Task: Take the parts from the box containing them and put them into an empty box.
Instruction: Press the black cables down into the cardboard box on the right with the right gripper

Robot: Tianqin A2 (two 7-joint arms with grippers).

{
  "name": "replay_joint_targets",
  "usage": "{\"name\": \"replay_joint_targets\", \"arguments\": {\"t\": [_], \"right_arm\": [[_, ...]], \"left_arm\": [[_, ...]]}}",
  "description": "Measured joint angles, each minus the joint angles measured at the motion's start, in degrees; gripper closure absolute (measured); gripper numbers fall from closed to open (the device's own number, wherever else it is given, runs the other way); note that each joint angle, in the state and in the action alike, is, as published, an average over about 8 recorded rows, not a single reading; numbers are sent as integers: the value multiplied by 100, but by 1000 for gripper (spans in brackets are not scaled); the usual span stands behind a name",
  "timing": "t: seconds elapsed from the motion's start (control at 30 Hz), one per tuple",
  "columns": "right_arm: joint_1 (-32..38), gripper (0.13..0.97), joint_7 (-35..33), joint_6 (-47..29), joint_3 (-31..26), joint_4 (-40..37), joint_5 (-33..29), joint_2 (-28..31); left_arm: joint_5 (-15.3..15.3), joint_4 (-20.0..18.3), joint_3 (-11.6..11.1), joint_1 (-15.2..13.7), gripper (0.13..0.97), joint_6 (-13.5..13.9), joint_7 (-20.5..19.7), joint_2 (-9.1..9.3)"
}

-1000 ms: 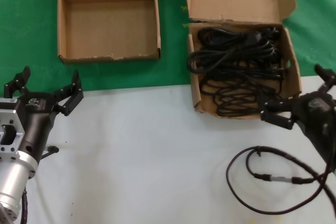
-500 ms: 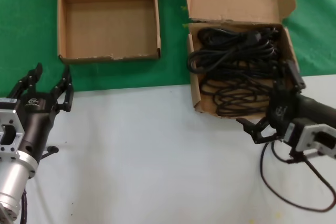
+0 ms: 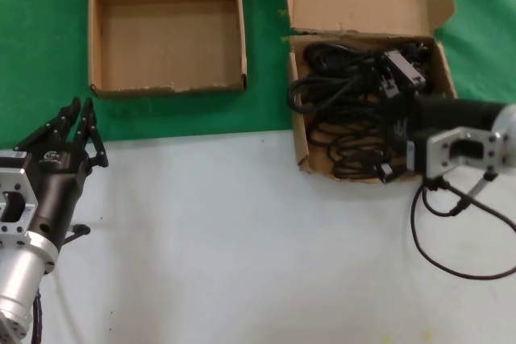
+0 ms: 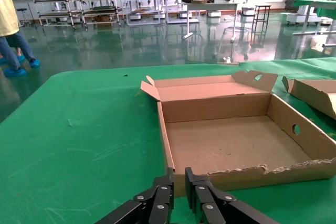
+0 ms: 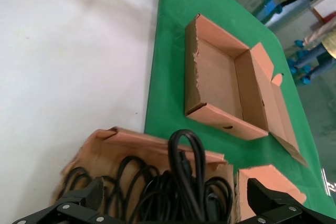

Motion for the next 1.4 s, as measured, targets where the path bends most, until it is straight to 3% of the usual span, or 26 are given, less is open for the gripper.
{"name": "replay_joint_targets", "arguments": {"t": [0.37,0.67,0.97,1.23,1.4], "right_arm": [[916,151,47,-258,-522,-901,-411,-653],[1105,240,54,-103,-648,-1323,-543,-959],[1240,393,-44,-66,-697,-1580,-468,-1088],[1333,605,-175,41,-750,-1743,-508,-1173],[1374,693,-260,142,-776,-1847,-549,-1239]], "left_arm": [[1,0,0,0,927,0,-1,0],[1,0,0,0,950,0,-1,0],[1,0,0,0,952,0,-1,0],[1,0,0,0,952,0,-1,0],[1,0,0,0,952,0,-1,0]]}}
